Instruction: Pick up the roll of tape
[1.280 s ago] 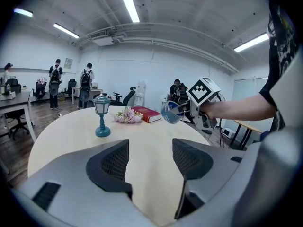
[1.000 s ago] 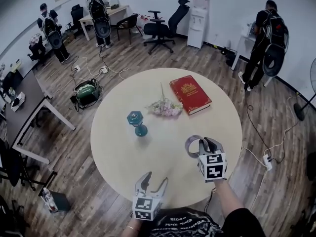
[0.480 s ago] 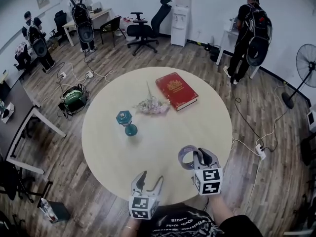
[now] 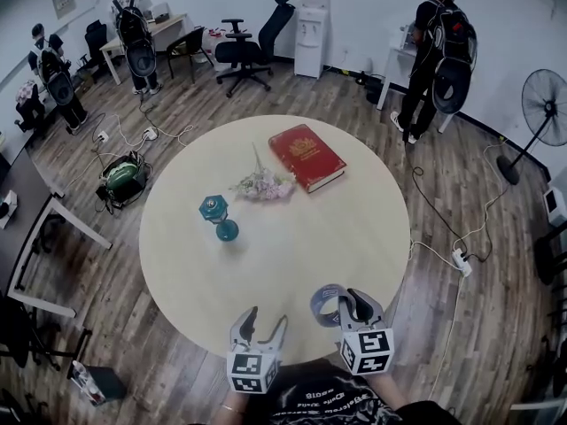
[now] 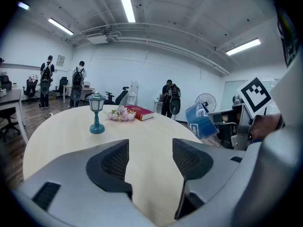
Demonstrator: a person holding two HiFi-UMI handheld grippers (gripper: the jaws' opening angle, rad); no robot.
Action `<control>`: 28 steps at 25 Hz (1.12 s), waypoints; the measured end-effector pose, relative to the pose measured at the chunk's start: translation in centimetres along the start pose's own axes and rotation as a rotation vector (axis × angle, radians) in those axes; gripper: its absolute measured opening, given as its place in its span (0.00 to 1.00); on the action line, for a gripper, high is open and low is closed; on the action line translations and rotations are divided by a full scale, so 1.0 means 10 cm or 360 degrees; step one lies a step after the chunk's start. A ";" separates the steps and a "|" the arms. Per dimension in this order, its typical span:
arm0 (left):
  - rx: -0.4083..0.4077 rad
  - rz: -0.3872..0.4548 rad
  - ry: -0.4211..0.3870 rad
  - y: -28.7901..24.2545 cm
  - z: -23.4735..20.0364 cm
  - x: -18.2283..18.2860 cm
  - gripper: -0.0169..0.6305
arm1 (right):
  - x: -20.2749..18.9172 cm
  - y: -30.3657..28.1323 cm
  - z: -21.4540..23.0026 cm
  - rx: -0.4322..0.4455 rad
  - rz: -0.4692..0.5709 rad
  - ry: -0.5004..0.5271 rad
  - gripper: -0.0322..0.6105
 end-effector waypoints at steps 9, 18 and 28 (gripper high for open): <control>-0.0028 -0.0012 -0.0026 0.01 -0.02 0.01 0.48 | -0.12 0.02 -0.17 0.0022 -0.0042 0.0046 0.15; -0.0179 -0.0061 -0.0034 -0.01 0.10 -0.03 0.34 | -0.11 0.00 -0.27 0.0050 -0.0029 0.0087 0.15; -0.0199 -0.0113 -0.0033 -0.05 0.13 -0.07 0.07 | -0.14 -0.04 -0.28 0.0081 -0.0042 0.0093 0.15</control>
Point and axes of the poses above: the fingertips, and each gripper's own axes: y backward along the fingers, z to its right, x out of its top, the point moved 2 cm from there along y, backward along the fingers, and after that the axes turned 10 degrees about y, right-handed, at the moved point
